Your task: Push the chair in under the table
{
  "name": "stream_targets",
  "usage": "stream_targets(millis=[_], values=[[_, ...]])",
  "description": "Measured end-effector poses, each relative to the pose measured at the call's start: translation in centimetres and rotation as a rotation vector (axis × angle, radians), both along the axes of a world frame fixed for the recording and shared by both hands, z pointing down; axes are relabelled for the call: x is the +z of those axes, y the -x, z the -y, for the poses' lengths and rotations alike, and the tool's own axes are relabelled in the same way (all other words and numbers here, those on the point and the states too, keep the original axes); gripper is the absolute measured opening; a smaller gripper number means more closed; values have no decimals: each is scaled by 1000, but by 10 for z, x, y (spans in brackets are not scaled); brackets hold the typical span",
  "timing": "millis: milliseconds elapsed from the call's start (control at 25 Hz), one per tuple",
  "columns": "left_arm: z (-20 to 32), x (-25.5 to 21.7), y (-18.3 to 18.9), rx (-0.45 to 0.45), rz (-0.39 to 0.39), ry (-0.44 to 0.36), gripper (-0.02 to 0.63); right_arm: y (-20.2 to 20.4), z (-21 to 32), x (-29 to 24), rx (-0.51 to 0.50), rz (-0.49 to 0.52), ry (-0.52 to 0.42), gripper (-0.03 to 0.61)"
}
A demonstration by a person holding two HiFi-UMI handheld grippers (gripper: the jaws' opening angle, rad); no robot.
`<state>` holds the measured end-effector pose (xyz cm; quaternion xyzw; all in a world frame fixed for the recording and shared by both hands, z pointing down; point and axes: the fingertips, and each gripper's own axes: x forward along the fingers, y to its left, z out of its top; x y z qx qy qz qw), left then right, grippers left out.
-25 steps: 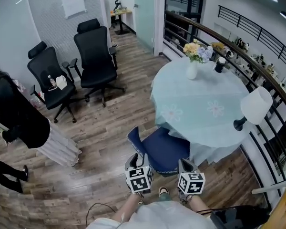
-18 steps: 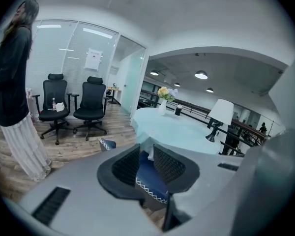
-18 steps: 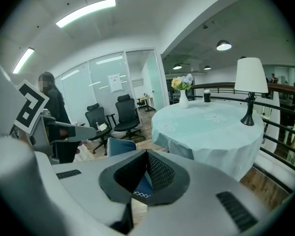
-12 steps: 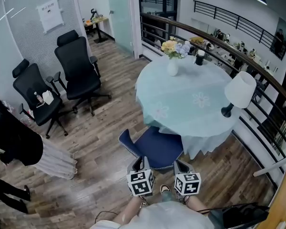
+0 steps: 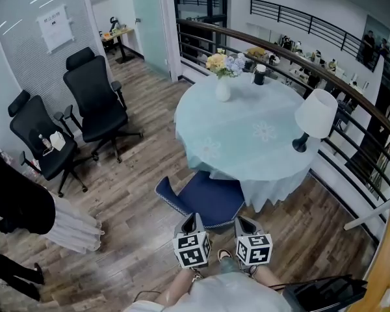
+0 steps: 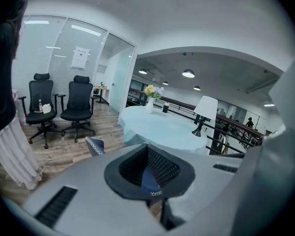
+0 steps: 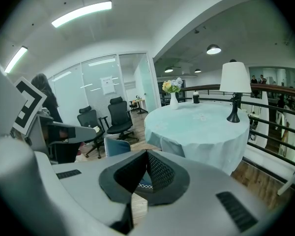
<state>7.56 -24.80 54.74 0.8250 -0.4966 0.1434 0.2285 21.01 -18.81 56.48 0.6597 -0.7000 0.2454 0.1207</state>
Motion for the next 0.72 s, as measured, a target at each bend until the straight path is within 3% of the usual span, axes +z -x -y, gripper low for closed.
stream_targets(millis=[240,520,720], values=[[-6,1,-9,31,5,-4,5,-5,-8,1,9,-3,1,17],[-2,-2,-13,26,1,-14,5,-19,-5,-13,23,-104,-38,17],[0,-2,-15,25,4,-14,5,-21,-4,-13,21,-109,-33,17]])
